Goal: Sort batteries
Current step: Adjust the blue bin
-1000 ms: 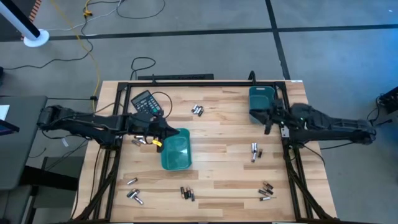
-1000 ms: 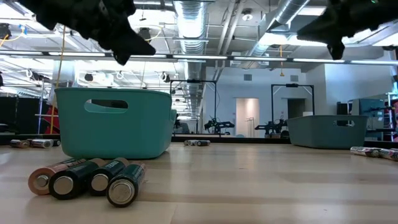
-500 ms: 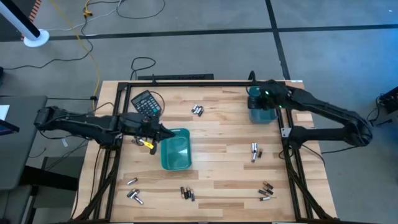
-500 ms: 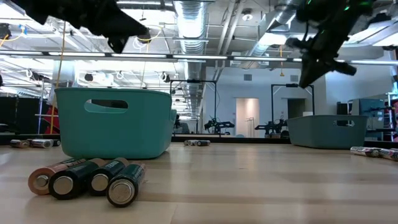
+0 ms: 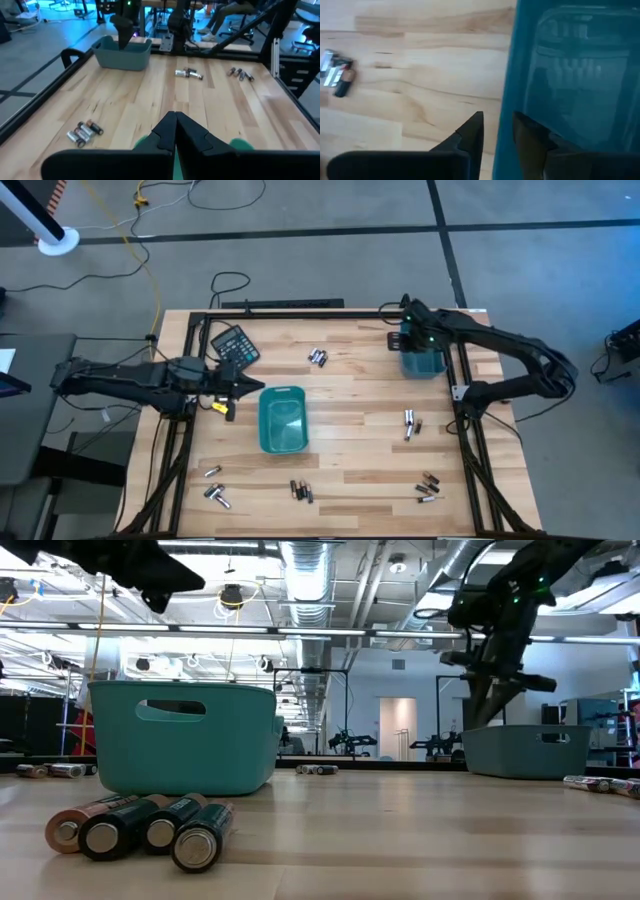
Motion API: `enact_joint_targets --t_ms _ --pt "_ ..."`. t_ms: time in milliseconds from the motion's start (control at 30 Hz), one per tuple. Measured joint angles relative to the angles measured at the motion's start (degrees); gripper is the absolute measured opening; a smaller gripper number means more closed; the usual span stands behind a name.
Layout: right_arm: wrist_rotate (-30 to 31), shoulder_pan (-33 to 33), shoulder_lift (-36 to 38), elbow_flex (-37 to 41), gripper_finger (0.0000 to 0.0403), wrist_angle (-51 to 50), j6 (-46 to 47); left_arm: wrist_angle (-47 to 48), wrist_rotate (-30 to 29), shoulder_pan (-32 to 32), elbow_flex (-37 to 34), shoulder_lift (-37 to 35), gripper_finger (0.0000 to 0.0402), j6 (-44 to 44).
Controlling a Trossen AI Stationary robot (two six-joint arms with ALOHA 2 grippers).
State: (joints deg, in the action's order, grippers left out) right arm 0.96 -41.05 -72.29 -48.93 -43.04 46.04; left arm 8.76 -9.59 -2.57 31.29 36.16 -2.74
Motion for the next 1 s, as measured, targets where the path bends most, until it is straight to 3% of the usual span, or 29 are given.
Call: enact_joint_targets --t_ms 400,500,667,1000 --pt "-0.31 0.15 -7.08 0.0 0.0132 0.23 0.04 2.49 -0.96 0.0 0.0 0.31 0.0004 0.1" --pt "-1.06 0.82 -8.75 0.0 0.0102 -0.01 0.7 2.51 -2.4 0.0 -0.01 0.31 0.0004 -0.03" --pt "-0.94 3.03 -9.69 -0.32 0.0014 -0.35 2.43 2.51 -3.89 0.0 0.0 0.31 0.0004 -0.04" --pt "-1.17 16.93 -10.01 -8.61 0.0004 -1.44 15.15 2.54 -5.35 0.3 0.0 0.09 0.0004 5.38"
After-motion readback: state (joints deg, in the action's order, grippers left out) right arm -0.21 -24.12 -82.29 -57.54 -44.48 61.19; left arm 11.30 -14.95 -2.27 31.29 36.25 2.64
